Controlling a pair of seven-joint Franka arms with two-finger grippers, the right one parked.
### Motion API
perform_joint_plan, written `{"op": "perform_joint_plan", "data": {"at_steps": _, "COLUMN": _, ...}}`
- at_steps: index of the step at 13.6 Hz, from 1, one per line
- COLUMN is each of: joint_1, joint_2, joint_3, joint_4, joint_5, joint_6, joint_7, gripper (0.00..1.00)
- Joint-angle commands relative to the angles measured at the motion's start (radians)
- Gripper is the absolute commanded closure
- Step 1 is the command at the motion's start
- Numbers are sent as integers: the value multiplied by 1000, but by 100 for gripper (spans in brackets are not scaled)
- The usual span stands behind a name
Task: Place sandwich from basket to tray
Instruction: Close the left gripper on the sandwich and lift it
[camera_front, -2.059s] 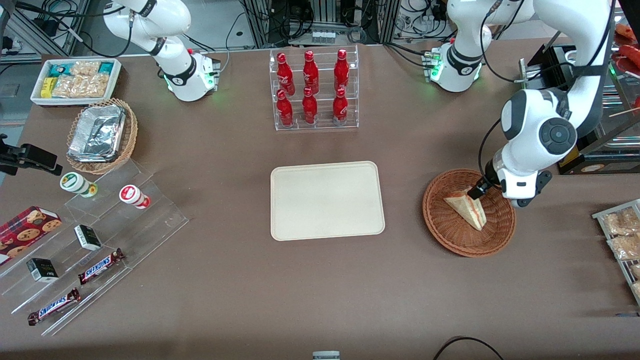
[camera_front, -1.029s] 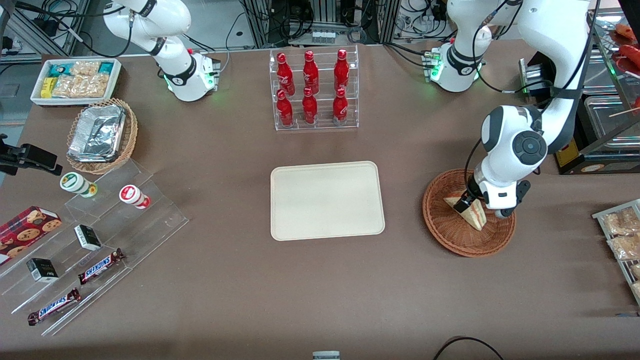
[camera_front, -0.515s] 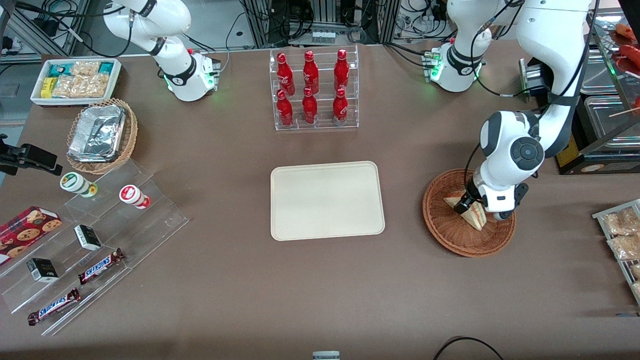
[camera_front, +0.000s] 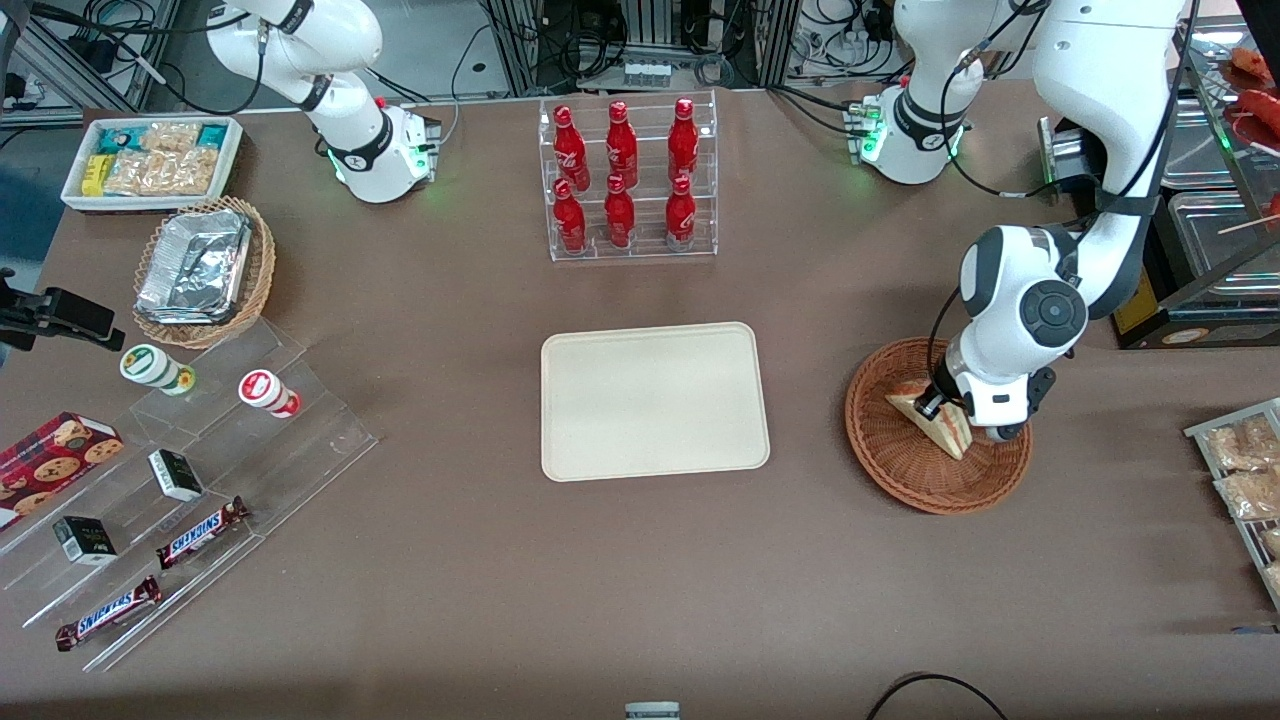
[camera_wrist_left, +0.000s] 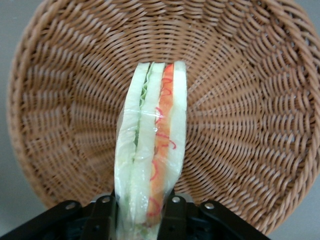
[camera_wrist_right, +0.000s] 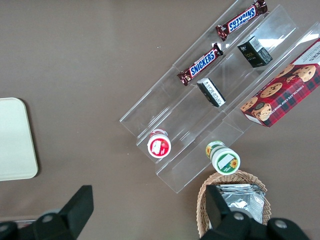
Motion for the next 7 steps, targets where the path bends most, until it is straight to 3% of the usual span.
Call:
{"op": "perform_joint_plan", "data": {"at_steps": 1, "joint_1": -14, "joint_2": -72, "joint_3": -7, "joint_4": 75, "joint_5": 4, "joint_6": -210, "joint_7": 2, "gripper": 100}}
{"op": "perform_joint_plan", "data": {"at_steps": 4, "joint_1": -34, "joint_2": -77, "joint_3": -94, "joint_4": 158, "joint_5": 2, "joint_6": -350, "joint_7": 2, "gripper": 100}}
{"op": "perform_joint_plan", "data": {"at_steps": 7, "joint_1": -37, "joint_2": -65, "joint_3": -209, "joint_4": 212, "joint_5": 1, "joint_6": -370, "joint_7": 28, "gripper": 100}}
